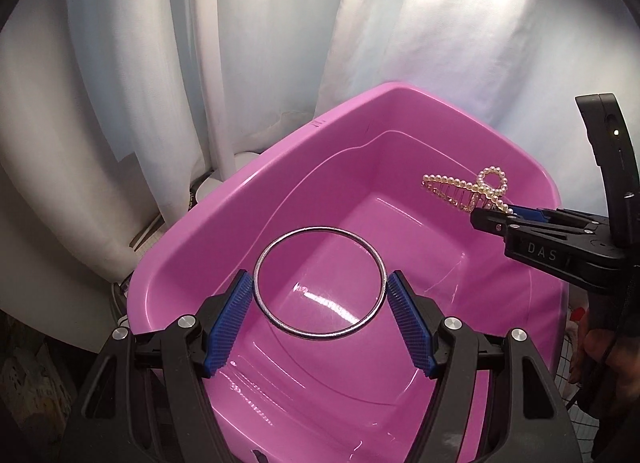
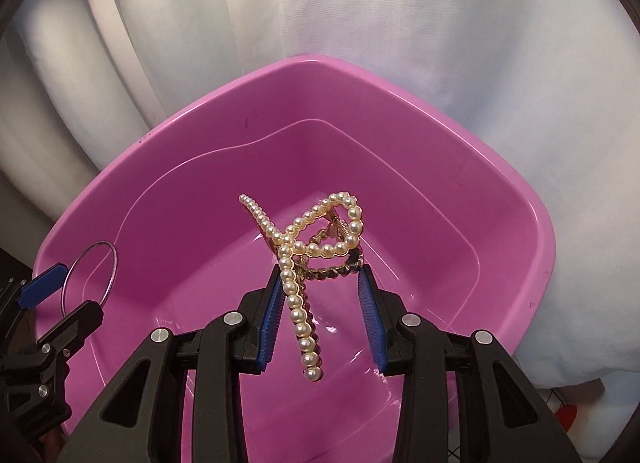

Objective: Organize jewelry
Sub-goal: 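Lift and carry the pearl clip and silver ring over the pink tub, then open right gripper to drop the pearl clip while left gripper drops the ring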

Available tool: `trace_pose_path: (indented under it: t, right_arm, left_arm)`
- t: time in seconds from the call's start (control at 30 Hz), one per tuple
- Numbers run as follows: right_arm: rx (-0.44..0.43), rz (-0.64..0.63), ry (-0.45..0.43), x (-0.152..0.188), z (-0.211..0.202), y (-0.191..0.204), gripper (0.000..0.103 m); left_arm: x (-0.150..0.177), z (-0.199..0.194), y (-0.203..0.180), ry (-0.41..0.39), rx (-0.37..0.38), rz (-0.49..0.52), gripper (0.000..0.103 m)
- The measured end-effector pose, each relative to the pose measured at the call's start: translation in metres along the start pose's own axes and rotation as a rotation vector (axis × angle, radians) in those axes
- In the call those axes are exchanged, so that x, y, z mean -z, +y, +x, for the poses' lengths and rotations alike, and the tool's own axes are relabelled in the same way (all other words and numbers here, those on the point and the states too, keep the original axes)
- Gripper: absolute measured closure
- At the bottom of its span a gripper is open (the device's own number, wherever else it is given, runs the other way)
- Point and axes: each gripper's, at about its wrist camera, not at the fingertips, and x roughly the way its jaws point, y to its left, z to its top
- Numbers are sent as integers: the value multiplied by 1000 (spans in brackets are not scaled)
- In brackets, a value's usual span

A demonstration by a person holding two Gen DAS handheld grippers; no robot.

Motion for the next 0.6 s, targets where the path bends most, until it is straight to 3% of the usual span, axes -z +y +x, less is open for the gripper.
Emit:
trace_pose_path:
  t: [0.17, 0.23, 0.3, 0.6]
  right_arm:
    - [-8, 9, 18, -5, 2, 0, 63]
    - [-11, 8, 7, -7, 0, 2, 44]
    - [3, 11, -8, -10, -5, 3, 33]
    - [8, 15, -10, -13, -4, 3, 33]
  left_arm:
    - [1, 7, 1, 31, -15, 1, 33]
    - [1, 10, 2, 45, -19, -5, 29]
    - [2, 10, 4, 48, -17, -11, 22]
    - [5, 5, 5, 40, -24, -13, 21]
